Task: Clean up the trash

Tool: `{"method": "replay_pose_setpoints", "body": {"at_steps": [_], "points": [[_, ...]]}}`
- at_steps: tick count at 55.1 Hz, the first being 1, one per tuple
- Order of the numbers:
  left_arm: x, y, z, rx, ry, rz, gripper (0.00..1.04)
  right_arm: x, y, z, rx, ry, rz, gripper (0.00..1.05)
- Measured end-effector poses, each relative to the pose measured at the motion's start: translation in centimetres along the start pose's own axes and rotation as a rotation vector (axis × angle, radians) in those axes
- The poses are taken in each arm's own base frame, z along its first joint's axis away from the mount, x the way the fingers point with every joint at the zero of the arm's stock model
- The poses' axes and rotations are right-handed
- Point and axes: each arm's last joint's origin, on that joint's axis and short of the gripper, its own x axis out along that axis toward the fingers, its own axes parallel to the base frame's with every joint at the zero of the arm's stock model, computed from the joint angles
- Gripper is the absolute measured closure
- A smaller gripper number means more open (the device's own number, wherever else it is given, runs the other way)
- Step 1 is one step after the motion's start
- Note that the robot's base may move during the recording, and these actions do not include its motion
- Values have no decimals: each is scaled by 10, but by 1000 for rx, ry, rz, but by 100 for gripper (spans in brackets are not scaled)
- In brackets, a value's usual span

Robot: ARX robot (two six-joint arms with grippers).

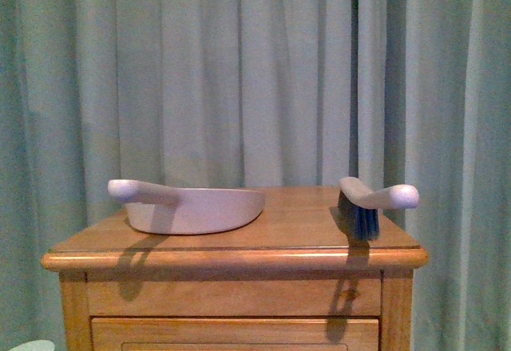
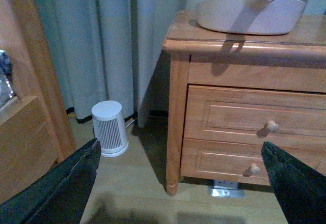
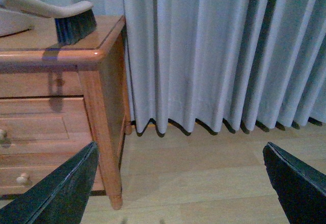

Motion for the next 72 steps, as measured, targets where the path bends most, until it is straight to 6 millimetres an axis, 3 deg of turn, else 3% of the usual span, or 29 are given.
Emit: {"method": "replay_pose_setpoints", "body": {"at_steps": [40,49,55,60,64,72], "points": [[0,0,0,-1,0,0,8,0,0,0,-1,0,0,7],[15,-1,10,-111,165,-151,8,0,0,0,-1,0,0,7],[51,-6,55,-78,167,-150,8,0,0,0,-1,0,0,7],[108,-22,93,-22,292,-160,8,0,0,0,0,0,0,7],[149,-39,108,13,392,-187,8,0,0,0,0,0,0,7],[209,-77,127,100,493,-220,8,0,0,0,-1,0,0,7]]}}
